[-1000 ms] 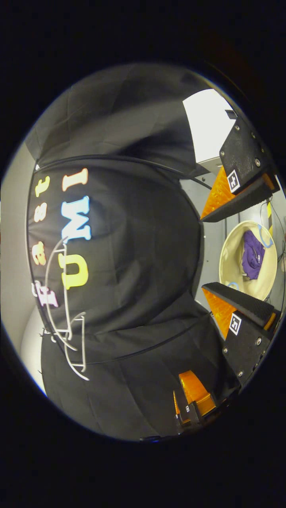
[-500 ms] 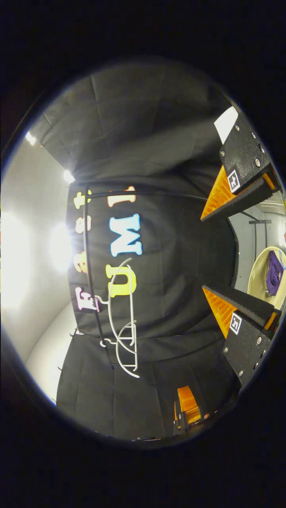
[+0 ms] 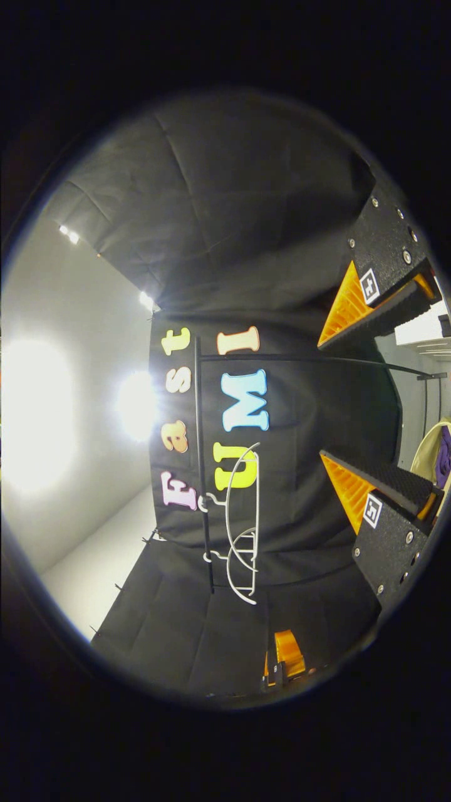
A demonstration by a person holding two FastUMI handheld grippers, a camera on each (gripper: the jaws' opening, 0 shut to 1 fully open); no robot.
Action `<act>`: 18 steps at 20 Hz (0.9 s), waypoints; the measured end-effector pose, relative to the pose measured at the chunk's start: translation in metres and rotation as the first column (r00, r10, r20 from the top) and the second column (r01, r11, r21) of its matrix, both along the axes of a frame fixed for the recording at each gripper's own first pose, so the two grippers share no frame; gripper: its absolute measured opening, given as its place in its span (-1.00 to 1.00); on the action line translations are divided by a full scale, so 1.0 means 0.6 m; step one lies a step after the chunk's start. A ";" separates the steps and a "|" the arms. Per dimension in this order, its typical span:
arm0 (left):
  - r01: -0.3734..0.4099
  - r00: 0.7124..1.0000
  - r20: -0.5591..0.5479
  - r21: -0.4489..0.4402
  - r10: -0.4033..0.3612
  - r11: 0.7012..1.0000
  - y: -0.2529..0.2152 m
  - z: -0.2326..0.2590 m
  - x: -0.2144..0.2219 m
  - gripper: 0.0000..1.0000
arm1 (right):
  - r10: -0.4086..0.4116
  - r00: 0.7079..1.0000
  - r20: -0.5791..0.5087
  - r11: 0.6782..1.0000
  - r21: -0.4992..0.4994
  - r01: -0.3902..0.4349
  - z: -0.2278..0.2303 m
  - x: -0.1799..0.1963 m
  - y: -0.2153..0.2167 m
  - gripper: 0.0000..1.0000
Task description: Grasp the clothes on the hanger with both hands and then place them into the laundry hamper below.
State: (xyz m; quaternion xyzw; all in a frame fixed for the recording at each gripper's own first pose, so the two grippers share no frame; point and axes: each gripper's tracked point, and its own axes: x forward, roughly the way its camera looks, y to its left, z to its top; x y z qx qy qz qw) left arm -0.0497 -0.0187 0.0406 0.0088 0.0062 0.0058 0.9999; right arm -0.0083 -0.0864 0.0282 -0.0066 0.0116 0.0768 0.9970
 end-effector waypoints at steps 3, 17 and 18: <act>-0.017 1.000 0.016 0.000 0.017 1.000 0.006 0.012 -0.018 0.99 | -0.018 1.000 0.005 1.000 0.012 0.018 0.001 -0.010 -0.021 0.87; -0.073 0.996 0.047 -0.002 0.073 0.997 0.047 0.038 -0.052 0.99 | 0.004 0.999 0.039 1.000 0.029 -0.005 0.032 -0.030 -0.002 0.87; -0.071 0.996 0.052 0.004 0.071 0.997 0.050 0.042 -0.053 0.99 | 0.003 0.999 0.038 1.000 0.026 -0.004 0.032 -0.031 -0.002 0.86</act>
